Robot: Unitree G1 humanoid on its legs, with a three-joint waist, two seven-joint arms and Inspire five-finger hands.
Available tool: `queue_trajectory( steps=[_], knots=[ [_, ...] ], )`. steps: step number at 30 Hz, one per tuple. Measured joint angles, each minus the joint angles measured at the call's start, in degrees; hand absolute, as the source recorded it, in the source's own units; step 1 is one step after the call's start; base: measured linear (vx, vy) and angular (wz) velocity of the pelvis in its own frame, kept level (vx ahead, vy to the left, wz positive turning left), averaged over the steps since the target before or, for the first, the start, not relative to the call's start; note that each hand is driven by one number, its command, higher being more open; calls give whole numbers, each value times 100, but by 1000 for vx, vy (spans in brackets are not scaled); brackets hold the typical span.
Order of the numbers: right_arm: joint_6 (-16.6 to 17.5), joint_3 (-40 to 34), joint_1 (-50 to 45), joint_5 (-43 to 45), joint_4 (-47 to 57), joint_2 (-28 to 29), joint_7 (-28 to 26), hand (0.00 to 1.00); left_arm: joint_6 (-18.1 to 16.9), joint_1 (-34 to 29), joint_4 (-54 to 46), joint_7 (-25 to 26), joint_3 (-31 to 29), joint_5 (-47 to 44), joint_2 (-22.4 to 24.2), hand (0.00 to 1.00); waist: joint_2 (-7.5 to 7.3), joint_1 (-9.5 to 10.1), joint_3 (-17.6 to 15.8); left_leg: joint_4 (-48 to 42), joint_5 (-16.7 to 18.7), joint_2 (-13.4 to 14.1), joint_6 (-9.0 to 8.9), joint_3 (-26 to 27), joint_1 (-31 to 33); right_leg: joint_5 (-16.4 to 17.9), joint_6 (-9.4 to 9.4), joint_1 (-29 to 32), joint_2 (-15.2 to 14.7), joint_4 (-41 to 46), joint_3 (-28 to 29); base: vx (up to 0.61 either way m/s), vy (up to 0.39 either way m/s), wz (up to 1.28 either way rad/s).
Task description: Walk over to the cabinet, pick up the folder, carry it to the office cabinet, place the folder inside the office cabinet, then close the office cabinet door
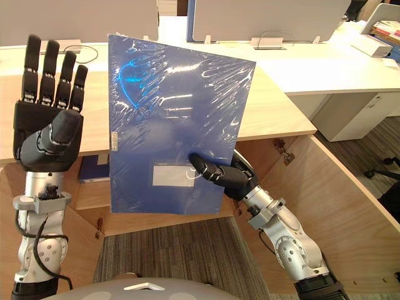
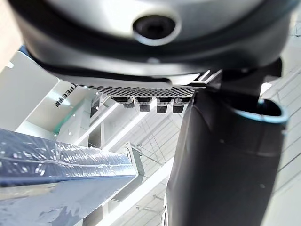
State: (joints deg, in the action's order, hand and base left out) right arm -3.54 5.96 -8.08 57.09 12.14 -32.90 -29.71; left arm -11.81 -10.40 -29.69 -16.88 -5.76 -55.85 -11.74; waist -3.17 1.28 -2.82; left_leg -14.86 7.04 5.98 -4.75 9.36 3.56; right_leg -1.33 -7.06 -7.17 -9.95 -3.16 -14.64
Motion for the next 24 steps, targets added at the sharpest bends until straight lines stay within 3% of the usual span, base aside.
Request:
queue_trajectory(
  steps=[10,24],
  knots=[
    [2,-459,-75,-2,0,427,19,0,335,-1114,-1,-225,-569,-435,176,100,-101,19,-42,7,2,-25,-1,-95,5,52,9,-55,-11,12,-90,0,2,5],
    [6,-615,-128,-45,-5,635,162,0,622,-1631,41,-338,-579,-677,520,100,-108,20,-53,-8,2,-63,-2,-320,98,111,21,-130,-4,23,-348,14,7,9]
  ],
)
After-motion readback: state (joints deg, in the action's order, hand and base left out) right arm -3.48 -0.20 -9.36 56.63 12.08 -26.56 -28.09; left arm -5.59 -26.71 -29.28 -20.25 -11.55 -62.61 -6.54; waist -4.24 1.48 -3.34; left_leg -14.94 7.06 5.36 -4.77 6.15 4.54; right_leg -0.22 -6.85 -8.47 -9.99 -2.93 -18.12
